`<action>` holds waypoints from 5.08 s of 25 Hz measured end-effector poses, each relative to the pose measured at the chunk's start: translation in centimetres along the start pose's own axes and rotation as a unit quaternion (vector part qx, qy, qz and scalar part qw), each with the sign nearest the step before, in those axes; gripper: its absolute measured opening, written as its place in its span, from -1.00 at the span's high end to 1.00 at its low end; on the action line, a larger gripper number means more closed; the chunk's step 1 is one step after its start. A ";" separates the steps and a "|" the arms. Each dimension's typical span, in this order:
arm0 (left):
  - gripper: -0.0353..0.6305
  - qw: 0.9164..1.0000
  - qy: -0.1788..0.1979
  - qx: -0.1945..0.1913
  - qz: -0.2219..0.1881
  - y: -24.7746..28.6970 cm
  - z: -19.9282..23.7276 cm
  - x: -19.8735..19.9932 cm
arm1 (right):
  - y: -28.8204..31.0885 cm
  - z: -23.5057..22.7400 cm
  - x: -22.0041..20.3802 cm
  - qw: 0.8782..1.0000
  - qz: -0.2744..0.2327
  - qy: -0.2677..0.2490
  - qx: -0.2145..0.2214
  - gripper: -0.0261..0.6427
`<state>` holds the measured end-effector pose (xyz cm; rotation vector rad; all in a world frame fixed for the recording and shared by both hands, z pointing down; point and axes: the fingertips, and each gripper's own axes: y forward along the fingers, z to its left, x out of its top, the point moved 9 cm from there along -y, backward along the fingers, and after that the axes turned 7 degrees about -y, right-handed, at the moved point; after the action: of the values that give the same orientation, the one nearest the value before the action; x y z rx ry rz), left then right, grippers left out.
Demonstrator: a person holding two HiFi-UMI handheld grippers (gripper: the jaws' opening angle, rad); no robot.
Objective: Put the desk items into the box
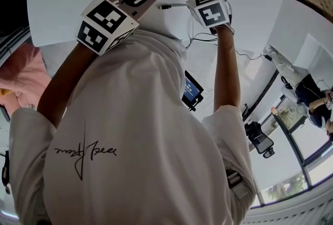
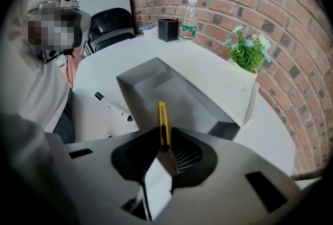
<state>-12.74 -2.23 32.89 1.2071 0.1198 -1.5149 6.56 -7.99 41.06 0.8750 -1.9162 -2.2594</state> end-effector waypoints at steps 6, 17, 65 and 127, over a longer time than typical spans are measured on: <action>0.89 1.000 0.010 -0.004 0.001 0.5 -0.4 0.5 | -1.3 0.2 -0.8 1.000 -0.004 0.006 -0.020 0.68; 0.89 1.000 0.029 -0.010 -0.003 0.3 -1.5 0.3 | -2.8 2.3 -2.3 0.998 -0.030 0.055 -0.033 0.72; 0.89 0.992 0.090 0.019 0.088 1.2 0.4 -4.1 | -2.8 15.7 -4.1 0.980 -0.084 0.182 -0.005 0.80; 0.70 0.967 0.129 0.048 0.213 5.7 4.4 -10.1 | -2.3 15.2 -6.7 0.965 -0.052 0.256 -0.010 0.80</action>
<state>-12.61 -0.30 45.19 1.4007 -0.0405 -0.9964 6.05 8.71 42.59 1.4148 -1.6371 -1.8419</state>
